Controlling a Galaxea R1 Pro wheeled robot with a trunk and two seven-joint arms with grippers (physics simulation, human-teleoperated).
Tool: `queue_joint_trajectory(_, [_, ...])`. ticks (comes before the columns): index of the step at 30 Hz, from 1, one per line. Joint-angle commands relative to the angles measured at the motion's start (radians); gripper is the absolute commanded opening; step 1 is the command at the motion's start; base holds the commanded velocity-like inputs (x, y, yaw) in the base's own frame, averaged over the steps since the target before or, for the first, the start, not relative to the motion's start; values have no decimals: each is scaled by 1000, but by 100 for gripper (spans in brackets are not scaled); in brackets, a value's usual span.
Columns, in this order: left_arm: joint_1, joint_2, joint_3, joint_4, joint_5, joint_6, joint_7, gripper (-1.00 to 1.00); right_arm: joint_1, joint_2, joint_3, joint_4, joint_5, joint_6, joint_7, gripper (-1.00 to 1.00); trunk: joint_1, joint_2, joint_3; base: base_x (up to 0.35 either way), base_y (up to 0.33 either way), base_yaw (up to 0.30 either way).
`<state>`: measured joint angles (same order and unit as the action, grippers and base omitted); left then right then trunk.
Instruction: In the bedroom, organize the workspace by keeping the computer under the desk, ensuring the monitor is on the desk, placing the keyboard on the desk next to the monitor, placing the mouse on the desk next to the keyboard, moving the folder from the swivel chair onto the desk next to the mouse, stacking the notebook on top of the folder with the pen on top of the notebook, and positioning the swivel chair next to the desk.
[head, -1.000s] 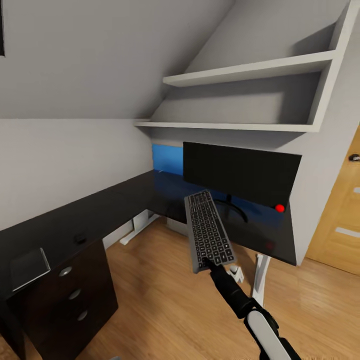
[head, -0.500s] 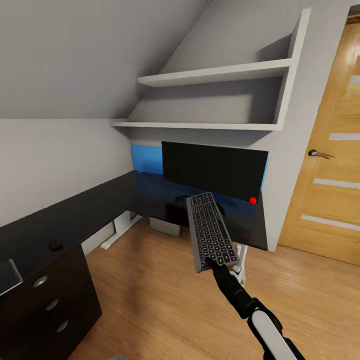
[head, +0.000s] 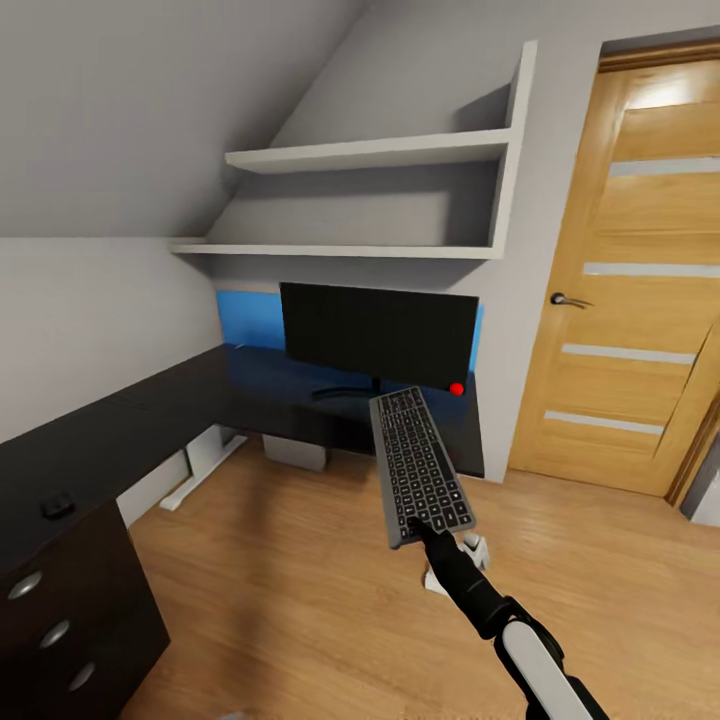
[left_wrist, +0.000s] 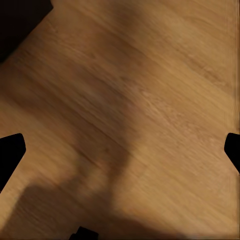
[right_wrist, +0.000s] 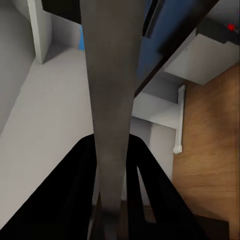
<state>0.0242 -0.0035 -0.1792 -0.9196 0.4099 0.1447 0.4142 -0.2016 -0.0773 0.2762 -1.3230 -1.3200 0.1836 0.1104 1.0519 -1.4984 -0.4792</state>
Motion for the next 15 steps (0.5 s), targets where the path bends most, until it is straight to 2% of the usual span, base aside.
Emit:
queue_joint_trajectory(1, [0,0,-2,-3,6,4,6,100,-1,0,1,2,-11,2,5,-100,0,-1,-1,-7,2,-271])
queue_joint_trajectory(15, [0,-1,-2,-3,6,4,6,100,-1,2,2,4,-11,1,6,-100,0,-1,-1,-1,0,-271])
